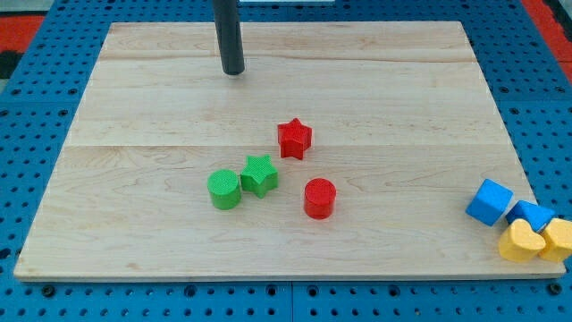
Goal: Move your arm towards the green circle
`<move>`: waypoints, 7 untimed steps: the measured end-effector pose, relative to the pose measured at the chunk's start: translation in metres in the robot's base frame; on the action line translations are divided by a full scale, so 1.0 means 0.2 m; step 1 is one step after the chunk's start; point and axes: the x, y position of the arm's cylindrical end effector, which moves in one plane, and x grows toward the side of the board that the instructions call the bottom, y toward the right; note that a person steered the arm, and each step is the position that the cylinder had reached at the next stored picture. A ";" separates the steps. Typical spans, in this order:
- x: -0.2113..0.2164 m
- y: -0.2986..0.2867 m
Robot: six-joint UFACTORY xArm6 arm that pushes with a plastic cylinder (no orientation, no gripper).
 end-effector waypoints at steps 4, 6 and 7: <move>0.62 -0.36; 1.09 -0.47; 1.15 -0.38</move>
